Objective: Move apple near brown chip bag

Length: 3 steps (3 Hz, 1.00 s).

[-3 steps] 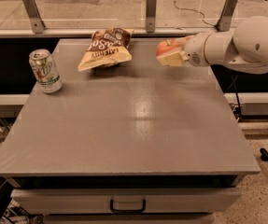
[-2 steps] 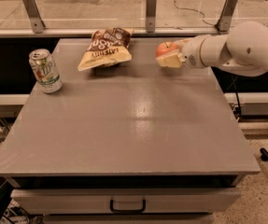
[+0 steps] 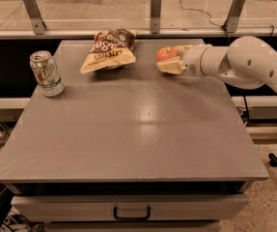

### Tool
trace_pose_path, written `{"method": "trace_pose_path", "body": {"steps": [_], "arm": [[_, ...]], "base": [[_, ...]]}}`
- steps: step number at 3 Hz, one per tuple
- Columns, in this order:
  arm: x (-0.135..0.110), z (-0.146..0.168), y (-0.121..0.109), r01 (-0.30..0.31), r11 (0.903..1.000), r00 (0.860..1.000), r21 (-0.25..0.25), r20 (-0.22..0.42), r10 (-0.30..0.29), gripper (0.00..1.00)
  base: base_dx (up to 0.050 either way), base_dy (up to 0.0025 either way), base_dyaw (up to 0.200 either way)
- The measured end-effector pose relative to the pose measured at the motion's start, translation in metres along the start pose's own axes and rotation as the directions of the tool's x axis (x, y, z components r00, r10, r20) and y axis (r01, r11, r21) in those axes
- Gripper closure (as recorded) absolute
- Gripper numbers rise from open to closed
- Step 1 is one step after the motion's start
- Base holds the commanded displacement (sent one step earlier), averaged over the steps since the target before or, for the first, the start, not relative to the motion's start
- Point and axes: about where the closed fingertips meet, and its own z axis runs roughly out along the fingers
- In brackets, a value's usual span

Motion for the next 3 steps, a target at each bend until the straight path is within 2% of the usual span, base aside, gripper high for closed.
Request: {"method": "trace_pose_path", "body": {"steps": [1, 3], "arm": [[-0.0014, 0.005, 0.0084, 0.007, 0.9998, 0.999, -0.017, 0.054, -0.006, 1.0], [-0.004, 0.0093, 0.014, 0.012, 0.9995, 0.998, -0.028, 0.059, -0.01, 0.59]], "base": [[0.0, 0.0, 0.0], [0.0, 0.0, 0.0]]}}
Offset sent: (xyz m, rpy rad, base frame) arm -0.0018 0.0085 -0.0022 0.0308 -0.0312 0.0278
